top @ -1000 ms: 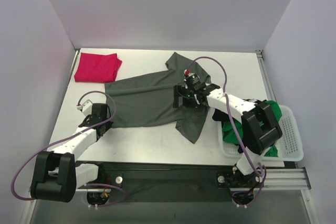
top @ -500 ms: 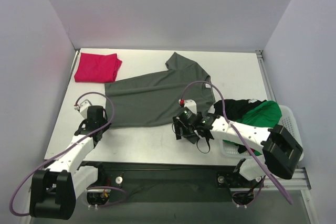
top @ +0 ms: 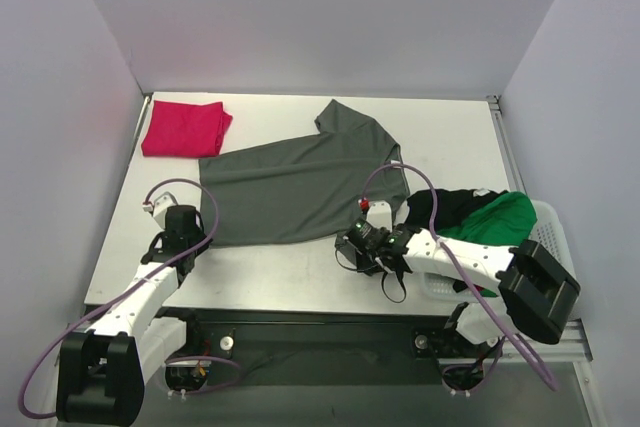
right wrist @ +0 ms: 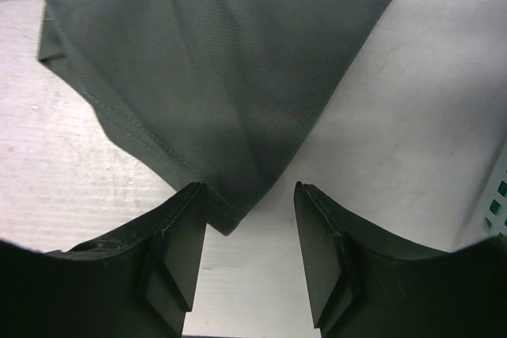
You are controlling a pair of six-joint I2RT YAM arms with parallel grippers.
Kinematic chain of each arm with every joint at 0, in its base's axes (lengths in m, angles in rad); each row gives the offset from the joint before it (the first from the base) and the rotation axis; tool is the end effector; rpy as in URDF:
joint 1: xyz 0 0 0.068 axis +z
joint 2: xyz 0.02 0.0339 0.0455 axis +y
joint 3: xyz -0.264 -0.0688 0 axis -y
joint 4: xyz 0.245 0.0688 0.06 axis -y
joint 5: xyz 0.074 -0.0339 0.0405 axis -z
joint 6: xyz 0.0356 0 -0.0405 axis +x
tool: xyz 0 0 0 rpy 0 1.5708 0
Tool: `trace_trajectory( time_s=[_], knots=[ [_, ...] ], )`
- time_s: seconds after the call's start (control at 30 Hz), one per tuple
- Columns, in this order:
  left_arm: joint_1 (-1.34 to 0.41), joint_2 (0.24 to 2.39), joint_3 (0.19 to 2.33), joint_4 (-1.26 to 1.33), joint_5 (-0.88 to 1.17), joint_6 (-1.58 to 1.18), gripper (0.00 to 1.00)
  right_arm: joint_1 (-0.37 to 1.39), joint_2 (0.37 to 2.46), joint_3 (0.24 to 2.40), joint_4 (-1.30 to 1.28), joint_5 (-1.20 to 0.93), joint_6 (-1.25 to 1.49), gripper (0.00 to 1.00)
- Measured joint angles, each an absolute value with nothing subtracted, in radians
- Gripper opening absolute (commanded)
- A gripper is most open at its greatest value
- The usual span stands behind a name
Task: Fold and stack the t-shirts
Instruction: Grap the side of the flattened tshirt closest away from the robot with both arms
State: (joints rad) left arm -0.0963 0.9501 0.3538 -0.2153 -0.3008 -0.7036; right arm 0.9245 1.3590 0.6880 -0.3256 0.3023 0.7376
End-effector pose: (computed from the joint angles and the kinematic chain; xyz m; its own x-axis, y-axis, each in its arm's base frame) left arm 0.1774 -0.0065 0.1620 -0.4786 -0.5746 -0.6639 -0.5519 0.7850 -0.2815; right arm 0.1604 0.1951 0.1756 -0.8213 -0.0226 -0.5701 -0.1519 0.9718 0.1803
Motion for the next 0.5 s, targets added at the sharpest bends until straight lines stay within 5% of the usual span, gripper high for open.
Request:
trace_trajectory(
  time_s=[0.5],
  knots=[
    [-0.096,0.944,0.354,-0.219,-0.291,-0.701,0.00,0.931,1.411,0.672,-0.325,0.293,0.772,0.26]
  ],
)
